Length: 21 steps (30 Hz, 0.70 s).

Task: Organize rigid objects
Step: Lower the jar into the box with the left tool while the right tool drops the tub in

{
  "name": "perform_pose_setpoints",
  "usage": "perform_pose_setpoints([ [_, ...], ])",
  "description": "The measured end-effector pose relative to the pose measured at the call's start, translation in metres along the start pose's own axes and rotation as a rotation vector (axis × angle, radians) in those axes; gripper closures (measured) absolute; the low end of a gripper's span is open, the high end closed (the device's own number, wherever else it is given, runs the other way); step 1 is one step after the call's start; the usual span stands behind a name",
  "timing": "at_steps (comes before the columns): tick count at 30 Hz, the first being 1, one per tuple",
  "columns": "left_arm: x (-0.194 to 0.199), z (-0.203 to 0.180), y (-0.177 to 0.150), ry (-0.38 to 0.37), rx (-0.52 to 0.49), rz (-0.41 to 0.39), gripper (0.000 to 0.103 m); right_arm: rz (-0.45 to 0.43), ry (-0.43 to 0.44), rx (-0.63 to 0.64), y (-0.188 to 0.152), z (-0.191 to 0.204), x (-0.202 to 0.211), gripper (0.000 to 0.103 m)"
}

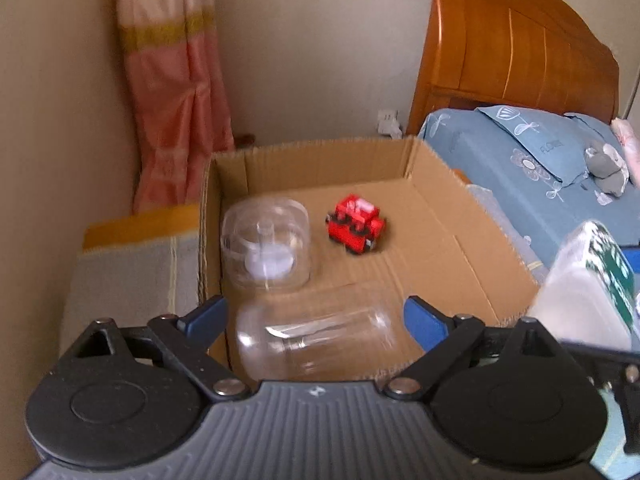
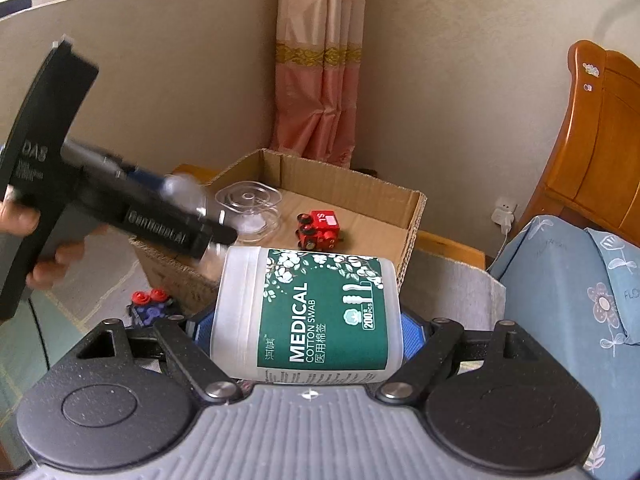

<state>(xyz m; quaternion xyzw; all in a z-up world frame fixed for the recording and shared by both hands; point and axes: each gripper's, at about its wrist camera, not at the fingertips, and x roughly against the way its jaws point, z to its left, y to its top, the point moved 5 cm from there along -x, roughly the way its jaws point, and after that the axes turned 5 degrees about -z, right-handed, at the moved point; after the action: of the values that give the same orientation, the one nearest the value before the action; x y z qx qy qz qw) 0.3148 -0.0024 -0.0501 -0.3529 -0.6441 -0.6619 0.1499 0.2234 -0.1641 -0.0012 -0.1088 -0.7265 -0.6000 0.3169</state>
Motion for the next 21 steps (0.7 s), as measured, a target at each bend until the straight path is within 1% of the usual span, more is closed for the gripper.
perform_pose_setpoints([
  [3,0.007,0.005,-0.008,-0.008,0.018,0.001,0.007,0.002,0.007,-0.004,0.004,-0.001,-0.005,0.016],
  [5,0.015,0.009,-0.013,-0.006,0.021,-0.008,0.004,0.002,0.007,-0.005,0.006,-0.001,-0.009,0.016],
  [8,0.029,0.014,-0.017,0.000,0.017,-0.021,0.004,0.001,-0.002,-0.007,0.011,-0.003,-0.015,0.016],
  [15,0.054,0.018,-0.031,0.058,-0.055,-0.022,0.003,-0.003,-0.018,-0.015,0.022,-0.007,-0.028,0.016],
  [17,0.058,0.019,-0.037,0.066,-0.067,-0.021,0.003,0.001,-0.031,-0.010,0.026,-0.010,-0.034,0.016],
  [21,0.065,0.020,-0.044,0.059,-0.069,-0.030,0.003,0.022,-0.072,0.010,0.032,-0.014,-0.049,0.016],
])
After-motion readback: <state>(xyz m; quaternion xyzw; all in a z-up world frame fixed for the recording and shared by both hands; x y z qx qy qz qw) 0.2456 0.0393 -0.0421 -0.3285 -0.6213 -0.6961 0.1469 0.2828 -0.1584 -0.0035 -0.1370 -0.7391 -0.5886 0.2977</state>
